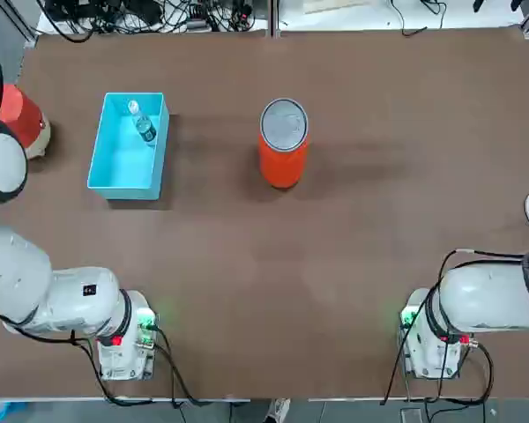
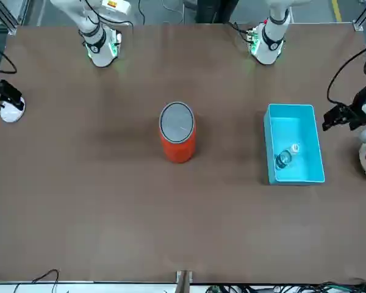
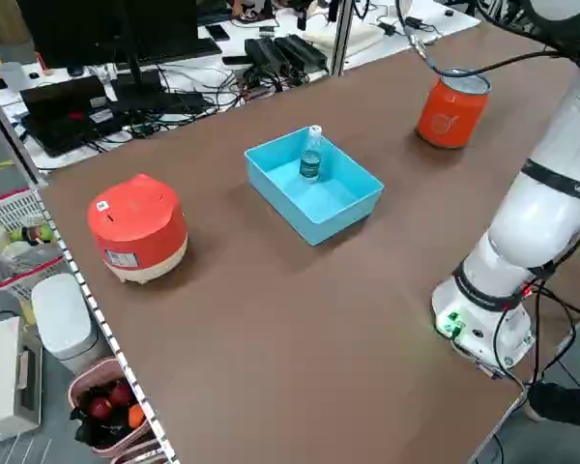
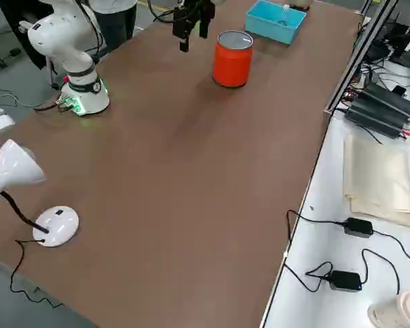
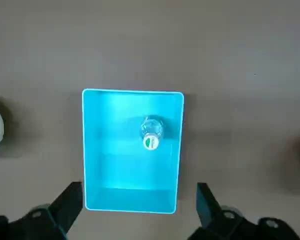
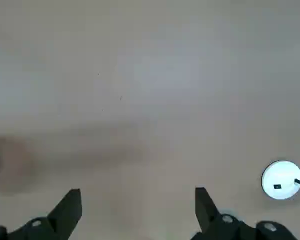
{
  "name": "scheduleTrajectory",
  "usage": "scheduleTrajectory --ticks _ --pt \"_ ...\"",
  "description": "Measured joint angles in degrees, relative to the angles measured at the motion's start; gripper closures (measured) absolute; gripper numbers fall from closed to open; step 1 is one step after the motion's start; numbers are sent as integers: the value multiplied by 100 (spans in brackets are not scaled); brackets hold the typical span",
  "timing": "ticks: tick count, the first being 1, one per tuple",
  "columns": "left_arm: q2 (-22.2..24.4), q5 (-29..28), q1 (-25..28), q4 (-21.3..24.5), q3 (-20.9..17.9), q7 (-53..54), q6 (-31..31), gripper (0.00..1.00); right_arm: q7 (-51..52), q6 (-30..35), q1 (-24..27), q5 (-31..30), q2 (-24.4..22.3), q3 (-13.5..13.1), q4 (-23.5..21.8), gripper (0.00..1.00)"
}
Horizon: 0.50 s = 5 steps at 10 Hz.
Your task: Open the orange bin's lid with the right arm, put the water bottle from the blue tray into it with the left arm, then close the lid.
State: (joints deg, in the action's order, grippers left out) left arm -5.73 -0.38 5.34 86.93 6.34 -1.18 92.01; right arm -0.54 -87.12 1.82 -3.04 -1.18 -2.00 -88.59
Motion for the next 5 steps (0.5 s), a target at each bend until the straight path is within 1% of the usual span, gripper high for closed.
scheduleTrajectory --ticks 1,3,4,5 --pt "20 2 4 0 0 0 -3 0 0 0 0 0 0 0 0 0" --pt "56 2 28 0 -9 0 -3 0 0 0 0 42 0 1 0 4" --pt "55 2 32 10 -12 0 1 0 -6 7 -2 172 1 13 -2 13" --pt "41 2 34 41 -16 -4 3 0 -49 13 -16 319 3 45 -14 29"
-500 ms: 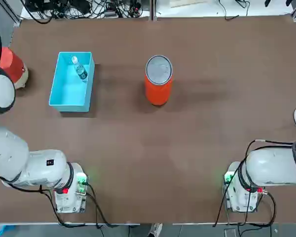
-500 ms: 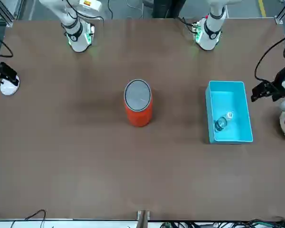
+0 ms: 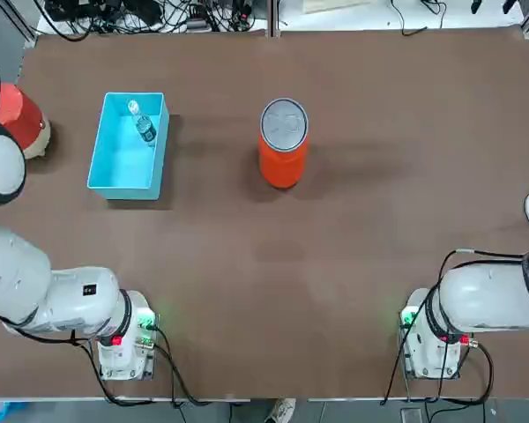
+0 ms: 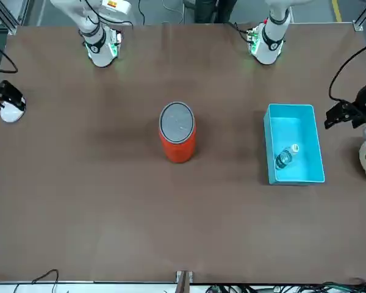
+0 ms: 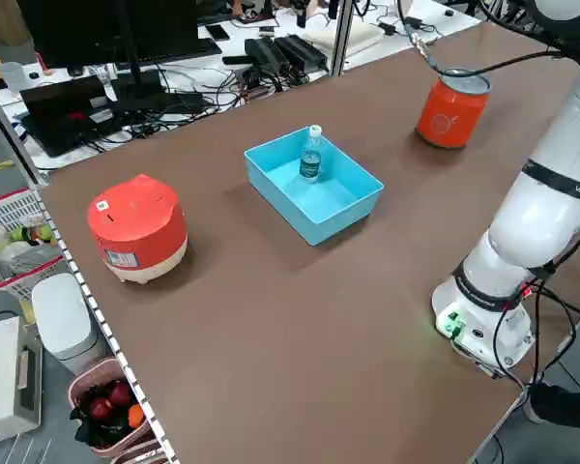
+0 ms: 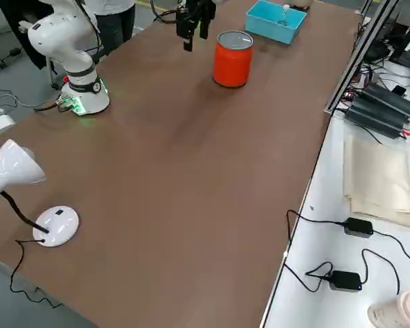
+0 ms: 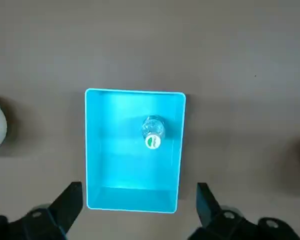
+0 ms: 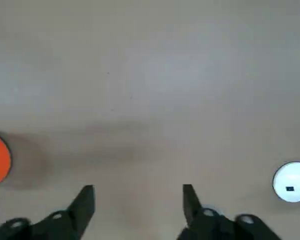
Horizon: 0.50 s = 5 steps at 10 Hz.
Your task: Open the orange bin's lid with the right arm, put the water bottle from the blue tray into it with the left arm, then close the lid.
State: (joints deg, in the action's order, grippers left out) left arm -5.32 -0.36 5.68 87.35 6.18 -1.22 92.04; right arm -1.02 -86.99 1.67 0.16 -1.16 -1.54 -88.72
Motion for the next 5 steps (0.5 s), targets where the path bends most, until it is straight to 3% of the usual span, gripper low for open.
scheduleTrajectory --ticks 2,4,5 --pt "-128 0 61 143 -12 -77 69 0 -423 -5 -261 165 8 51 -43 63" --pt "-226 6 245 546 -18 -151 608 1 -1768 -210 -1080 183 43 94 -124 93" --pt "-233 8 246 871 0 -339 1057 1 -2520 -380 -1519 184 80 118 -154 97"
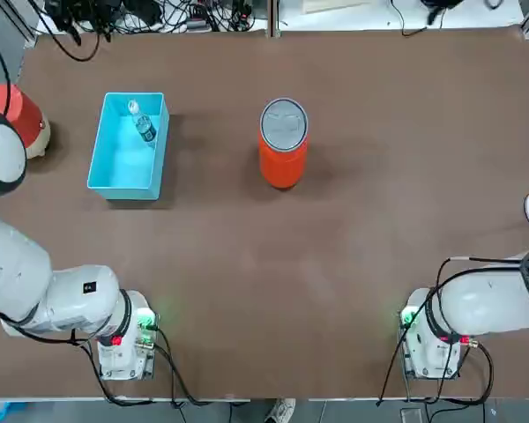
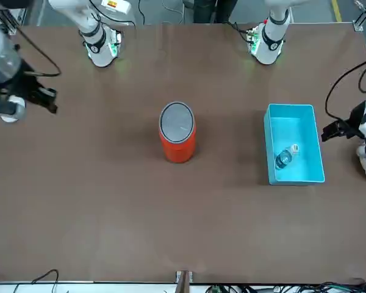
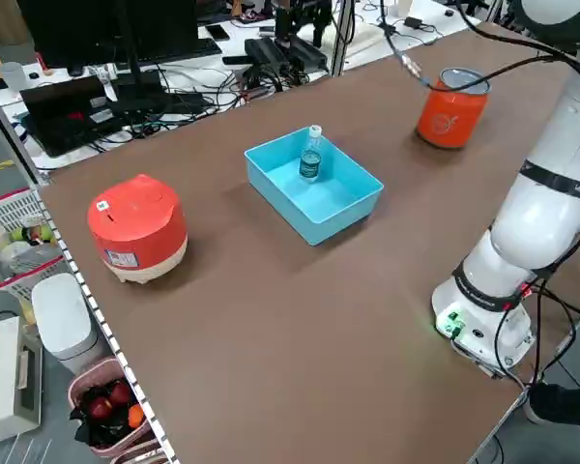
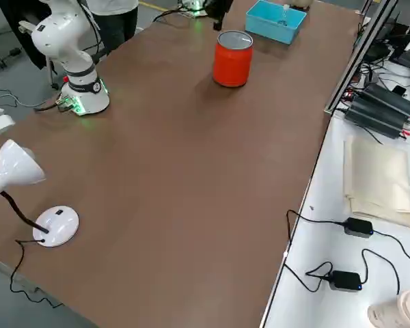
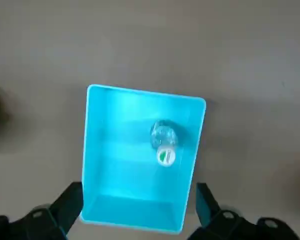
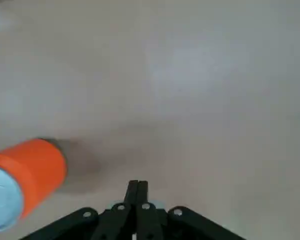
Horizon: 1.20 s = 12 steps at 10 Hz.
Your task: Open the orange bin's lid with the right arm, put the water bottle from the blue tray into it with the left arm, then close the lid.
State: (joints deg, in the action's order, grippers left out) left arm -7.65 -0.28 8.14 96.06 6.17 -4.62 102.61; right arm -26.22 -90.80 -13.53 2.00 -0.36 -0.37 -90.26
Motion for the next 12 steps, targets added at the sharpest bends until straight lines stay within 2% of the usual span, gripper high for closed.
scheduleTrajectory --ticks 2,4,8,10,12 --pt "-26 0 -30 866 196 -403 1124 1 -1294 -400 -787 2 164 16 -66 98" --pt "-50 0 -73 1541 399 -754 1729 2 -2404 -954 -1499 3 461 19 -96 99" --pt "-68 -88 -52 2189 435 -849 2377 7 -4004 -1736 -2840 2 1068 20 -113 99" --pt "-169 -242 -46 2415 432 -849 2627 7 -4490 -2315 -3180 -12 1456 14 -121 99" --pt "-257 -290 -29 2479 429 -849 2693 10 -4660 -2740 -3272 -15 1795 -3 -121 99"
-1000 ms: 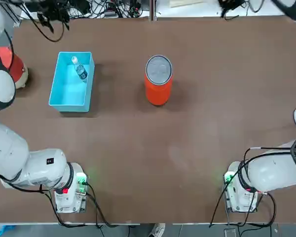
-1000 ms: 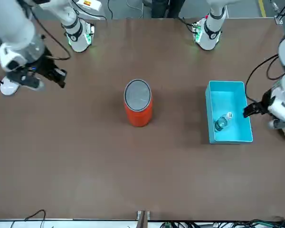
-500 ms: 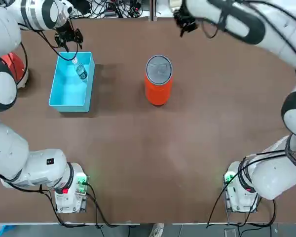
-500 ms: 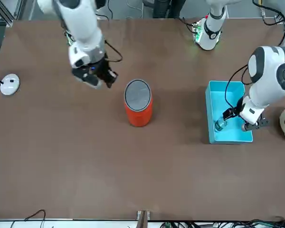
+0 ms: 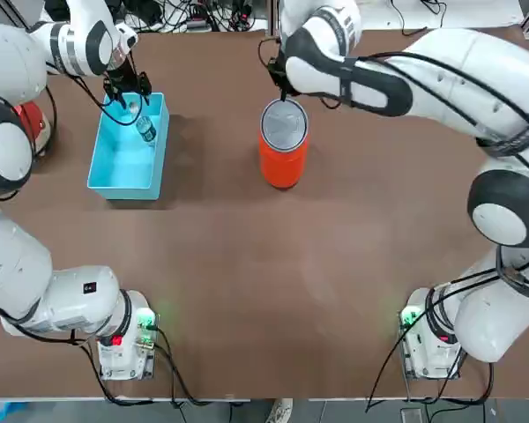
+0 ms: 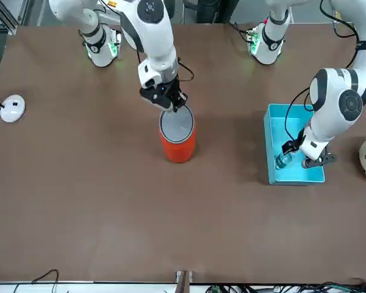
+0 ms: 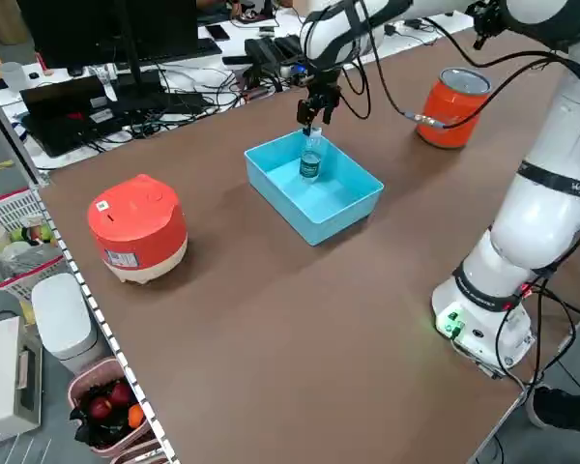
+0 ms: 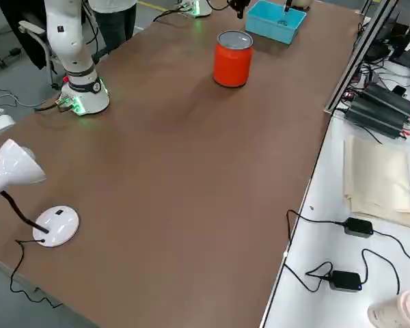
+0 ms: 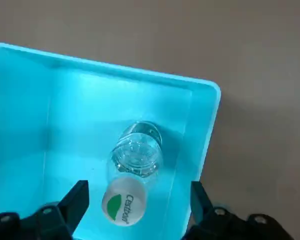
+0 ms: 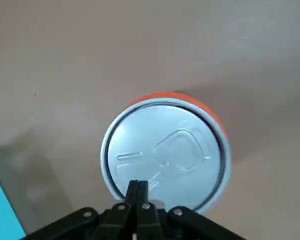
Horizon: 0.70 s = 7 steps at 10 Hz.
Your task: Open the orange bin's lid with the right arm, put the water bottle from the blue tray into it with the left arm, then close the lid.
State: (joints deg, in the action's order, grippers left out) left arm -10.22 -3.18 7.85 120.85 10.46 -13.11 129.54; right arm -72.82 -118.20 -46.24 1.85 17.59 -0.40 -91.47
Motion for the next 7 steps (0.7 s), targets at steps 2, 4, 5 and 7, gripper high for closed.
scheduleTrajectory --ticks 2,4,5,7 --pt "-109 -2 7 43 -2 0 143 23 -6 -339 -3 -46 285 -29 2 99" --pt "-210 -3 14 49 -2 0 212 30 -134 -635 -16 -205 530 -34 4 99" --pt "-207 -6 20 48 -2 1 213 48 -253 -743 -39 -302 622 -34 5 99" --pt "-196 -7 30 40 -1 20 202 58 -382 -816 -146 -385 731 -33 5 99"
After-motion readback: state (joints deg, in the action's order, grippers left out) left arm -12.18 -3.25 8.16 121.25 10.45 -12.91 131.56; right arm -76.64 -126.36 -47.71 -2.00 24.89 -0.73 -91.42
